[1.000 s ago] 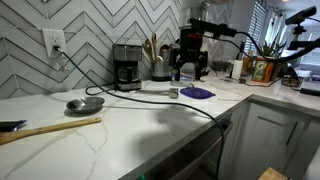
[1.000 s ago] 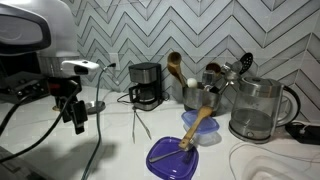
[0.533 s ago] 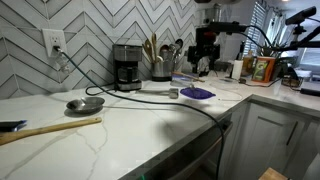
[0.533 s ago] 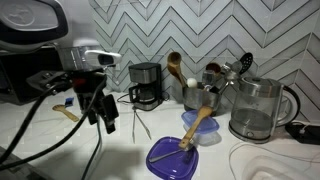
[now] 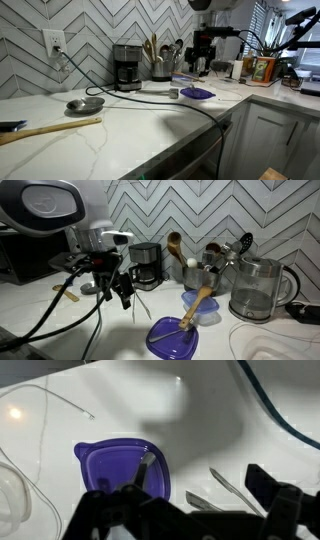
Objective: Put the wooden spatula on the counter
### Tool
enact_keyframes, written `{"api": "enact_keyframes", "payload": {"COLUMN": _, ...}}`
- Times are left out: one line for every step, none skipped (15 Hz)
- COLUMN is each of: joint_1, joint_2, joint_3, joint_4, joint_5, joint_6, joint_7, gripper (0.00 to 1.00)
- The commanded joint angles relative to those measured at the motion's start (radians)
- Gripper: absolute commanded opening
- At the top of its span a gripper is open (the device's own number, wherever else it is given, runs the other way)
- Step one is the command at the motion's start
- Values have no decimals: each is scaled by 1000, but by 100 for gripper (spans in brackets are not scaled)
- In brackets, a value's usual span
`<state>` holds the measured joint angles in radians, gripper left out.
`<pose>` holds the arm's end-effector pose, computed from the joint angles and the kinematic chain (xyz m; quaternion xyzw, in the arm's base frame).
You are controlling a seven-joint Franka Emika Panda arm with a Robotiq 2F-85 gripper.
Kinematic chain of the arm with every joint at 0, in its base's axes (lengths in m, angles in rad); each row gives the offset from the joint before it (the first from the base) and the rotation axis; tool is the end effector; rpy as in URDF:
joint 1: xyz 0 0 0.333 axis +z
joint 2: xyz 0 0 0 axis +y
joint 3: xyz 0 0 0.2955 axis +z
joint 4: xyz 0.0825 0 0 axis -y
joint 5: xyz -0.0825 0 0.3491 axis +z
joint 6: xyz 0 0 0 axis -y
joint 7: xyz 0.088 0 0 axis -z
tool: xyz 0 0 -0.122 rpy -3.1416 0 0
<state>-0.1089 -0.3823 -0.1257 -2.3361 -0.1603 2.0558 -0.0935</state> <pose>0.4071 -0.1110 0.4706 0.9970 -0.0333 0.0418 0.0566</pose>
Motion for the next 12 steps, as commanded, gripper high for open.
{"api": "enact_keyframes", "payload": {"joint_1": -3, "joint_2": 0, "joint_3": 3, "joint_4": 2, "joint_5": 2, "joint_6": -3, "joint_7": -1, "gripper": 100}}
{"api": "enact_keyframes", "payload": {"joint_1": 6, "joint_2": 8, "joint_3": -5, "joint_4": 6, "joint_5": 20, "joint_6": -12, "joint_7": -29, "gripper": 100}}
{"api": "enact_keyframes", "payload": {"joint_1": 2, "joint_2": 29, "joint_3": -14, "joint_4": 20, "joint_5": 26, "joint_6": -10, "joint_7": -34, "gripper": 100}}
{"api": "enact_keyframes", "payload": {"joint_1": -4, "joint_2": 42, "joint_3": -21, "joint_4": 25, "joint_5": 23, "joint_6": 7, "joint_7": -41, "gripper": 100}}
{"api": "enact_keyframes", "payload": {"joint_1": -3, "joint_2": 59, "joint_3": -40, "joint_4": 41, "joint_5": 40, "joint_6": 3, "joint_7": -72, "gripper": 100}}
{"api": "enact_keyframes", "payload": {"joint_1": -10, "joint_2": 74, "joint_3": -51, "joint_4": 53, "joint_5": 41, "joint_6": 3, "joint_7": -83, "gripper": 100}}
{"api": "enact_keyframes", "payload": {"joint_1": -12, "joint_2": 92, "joint_3": -70, "joint_4": 71, "joint_5": 54, "joint_6": -6, "joint_7": -114, "gripper": 100}}
{"api": "enact_keyframes", "payload": {"joint_1": -22, "joint_2": 111, "joint_3": -83, "joint_4": 87, "joint_5": 46, "joint_6": -2, "joint_7": -128, "gripper": 100}}
{"api": "enact_keyframes", "payload": {"joint_1": -28, "joint_2": 129, "joint_3": -98, "joint_4": 103, "joint_5": 50, "joint_6": -6, "joint_7": -149, "gripper": 100}}
{"api": "enact_keyframes", "payload": {"joint_1": -35, "joint_2": 151, "joint_3": -113, "joint_4": 122, "joint_5": 51, "joint_6": -9, "joint_7": -178, "gripper": 100}}
{"api": "enact_keyframes", "payload": {"joint_1": -42, "joint_2": 176, "joint_3": -127, "joint_4": 140, "joint_5": 49, "joint_6": -7, "joint_7": -209, "gripper": 100}}
{"api": "enact_keyframes", "payload": {"joint_1": -47, "joint_2": 197, "joint_3": -137, "joint_4": 155, "joint_5": 48, "joint_6": 0, "joint_7": -233, "gripper": 100}}
